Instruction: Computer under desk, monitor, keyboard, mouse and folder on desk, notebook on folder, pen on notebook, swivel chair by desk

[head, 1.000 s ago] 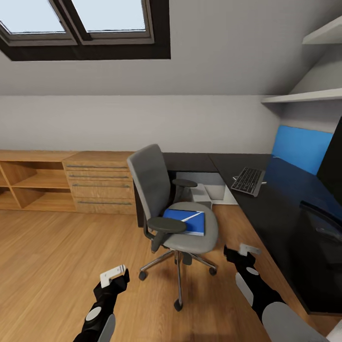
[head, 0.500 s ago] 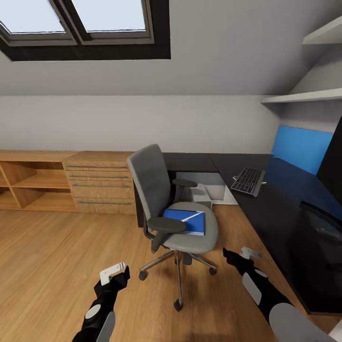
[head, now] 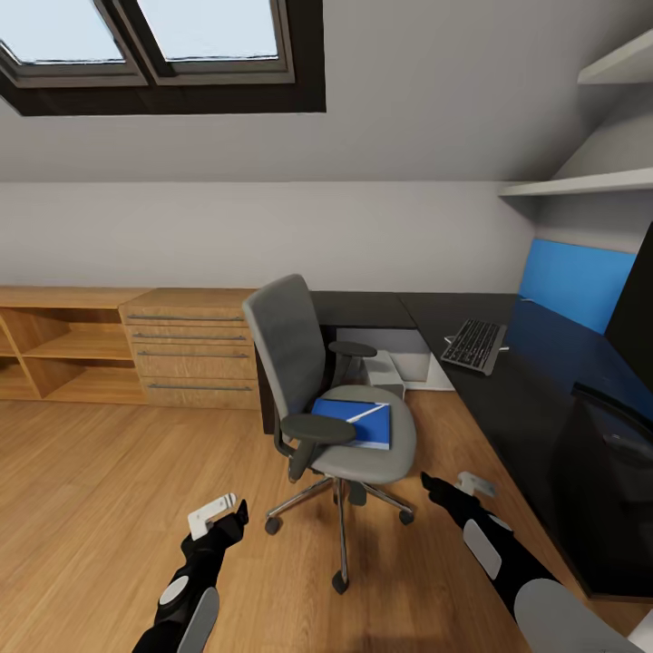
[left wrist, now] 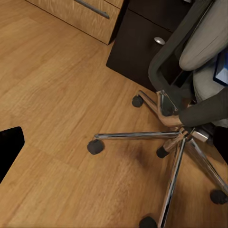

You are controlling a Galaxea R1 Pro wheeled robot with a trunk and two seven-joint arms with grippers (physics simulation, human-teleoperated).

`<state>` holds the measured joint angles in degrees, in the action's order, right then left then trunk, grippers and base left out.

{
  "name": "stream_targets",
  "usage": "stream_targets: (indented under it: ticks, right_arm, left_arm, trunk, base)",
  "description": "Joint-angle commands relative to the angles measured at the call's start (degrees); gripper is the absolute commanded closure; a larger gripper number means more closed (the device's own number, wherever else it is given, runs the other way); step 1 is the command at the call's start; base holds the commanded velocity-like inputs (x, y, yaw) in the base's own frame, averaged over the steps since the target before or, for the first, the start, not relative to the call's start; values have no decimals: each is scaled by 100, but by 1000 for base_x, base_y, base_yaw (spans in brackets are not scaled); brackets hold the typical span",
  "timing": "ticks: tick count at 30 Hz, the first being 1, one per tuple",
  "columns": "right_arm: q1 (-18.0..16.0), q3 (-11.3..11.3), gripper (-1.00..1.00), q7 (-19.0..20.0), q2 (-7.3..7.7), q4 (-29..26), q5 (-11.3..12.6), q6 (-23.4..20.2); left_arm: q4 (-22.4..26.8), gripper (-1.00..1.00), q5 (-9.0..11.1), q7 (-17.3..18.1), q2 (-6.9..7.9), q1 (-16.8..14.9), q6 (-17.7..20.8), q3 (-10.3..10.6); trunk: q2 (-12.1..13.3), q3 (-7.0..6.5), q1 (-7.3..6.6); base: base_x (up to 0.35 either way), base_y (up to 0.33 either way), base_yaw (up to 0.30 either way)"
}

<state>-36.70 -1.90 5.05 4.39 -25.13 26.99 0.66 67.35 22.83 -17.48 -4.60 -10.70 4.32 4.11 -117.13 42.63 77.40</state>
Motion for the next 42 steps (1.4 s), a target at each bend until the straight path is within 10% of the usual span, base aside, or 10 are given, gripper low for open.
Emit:
stream_targets:
  ticks: [1,42]
  right_arm:
    - [-4,-20,-100,53,-1,4,56,6]
    - [-4,-13,-100,57,-116,127,52,71]
  left_arm:
    - [11,-100,44,-38,2,-2,21,10]
    - [-3,-100,11,-63,239,-2,16,53]
  trunk:
    - [-44,24,22]
    - [-284,131,153]
  base:
    - [0,0,0]
    - [82,0,0]
